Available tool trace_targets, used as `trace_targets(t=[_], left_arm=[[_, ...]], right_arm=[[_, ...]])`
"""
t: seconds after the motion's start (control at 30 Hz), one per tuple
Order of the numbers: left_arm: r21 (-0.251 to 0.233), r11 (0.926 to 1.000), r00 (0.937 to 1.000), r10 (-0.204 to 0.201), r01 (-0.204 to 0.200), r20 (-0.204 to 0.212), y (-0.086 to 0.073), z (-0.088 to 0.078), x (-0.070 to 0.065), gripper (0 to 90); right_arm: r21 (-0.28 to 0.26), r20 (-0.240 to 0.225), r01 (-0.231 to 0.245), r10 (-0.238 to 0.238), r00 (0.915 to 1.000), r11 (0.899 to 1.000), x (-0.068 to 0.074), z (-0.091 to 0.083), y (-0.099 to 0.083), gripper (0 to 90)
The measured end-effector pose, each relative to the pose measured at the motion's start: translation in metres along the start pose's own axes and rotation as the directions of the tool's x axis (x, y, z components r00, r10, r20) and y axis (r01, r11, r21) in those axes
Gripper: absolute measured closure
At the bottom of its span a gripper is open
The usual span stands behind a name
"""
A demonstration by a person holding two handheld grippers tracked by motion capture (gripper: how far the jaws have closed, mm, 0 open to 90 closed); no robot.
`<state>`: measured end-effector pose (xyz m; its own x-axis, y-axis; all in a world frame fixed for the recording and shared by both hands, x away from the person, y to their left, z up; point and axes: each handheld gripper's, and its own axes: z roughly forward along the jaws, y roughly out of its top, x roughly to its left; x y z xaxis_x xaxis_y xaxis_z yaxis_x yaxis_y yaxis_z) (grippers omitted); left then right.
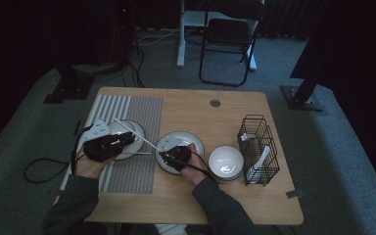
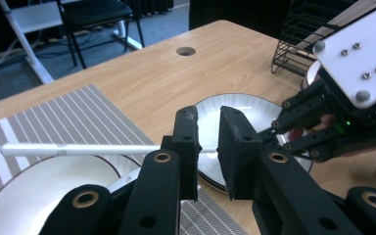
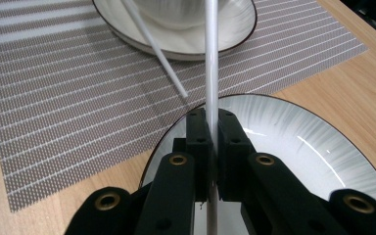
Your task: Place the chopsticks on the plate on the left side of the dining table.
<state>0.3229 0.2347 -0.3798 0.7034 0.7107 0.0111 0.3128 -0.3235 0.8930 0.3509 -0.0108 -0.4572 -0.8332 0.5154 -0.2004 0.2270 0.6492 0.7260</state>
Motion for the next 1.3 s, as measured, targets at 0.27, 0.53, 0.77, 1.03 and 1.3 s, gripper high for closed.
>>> trace_targets(t=[0.27,0.53,0.77,1.03,1.3], left_arm=[[0.005,0.9997,0.9981,0.024,-0.023,-0.057,-0.002,0.003,-0.001,80.5],[0.037,0.9983,0.9873,0.051,-0.046,-0.150,-0.013,0.011,0.002,80.6],[0.058,0.9978,0.9828,0.042,-0.032,-0.180,-0.026,0.014,0.008,81.4],[0.074,0.9967,0.9780,0.047,-0.033,-0.203,-0.036,0.016,0.013,81.4],[0.075,0.9971,0.9743,0.031,-0.014,-0.223,-0.045,0.019,0.017,81.1]], right_arm=[[-0.038,-0.006,0.024,-0.025,0.9997,0.999,0.008,-0.004,0.001,86.6],[-0.049,-0.043,0.084,-0.087,0.9953,0.995,0.017,-0.004,0.005,86.6],[-0.072,-0.075,0.102,-0.107,0.9914,0.992,0.022,-0.006,0.011,86.5],[-0.067,-0.094,0.112,-0.118,0.9886,0.992,0.024,-0.004,0.012,86.5],[-0.065,-0.115,0.123,-0.130,0.9849,0.990,0.026,-0.005,0.015,86.4]])
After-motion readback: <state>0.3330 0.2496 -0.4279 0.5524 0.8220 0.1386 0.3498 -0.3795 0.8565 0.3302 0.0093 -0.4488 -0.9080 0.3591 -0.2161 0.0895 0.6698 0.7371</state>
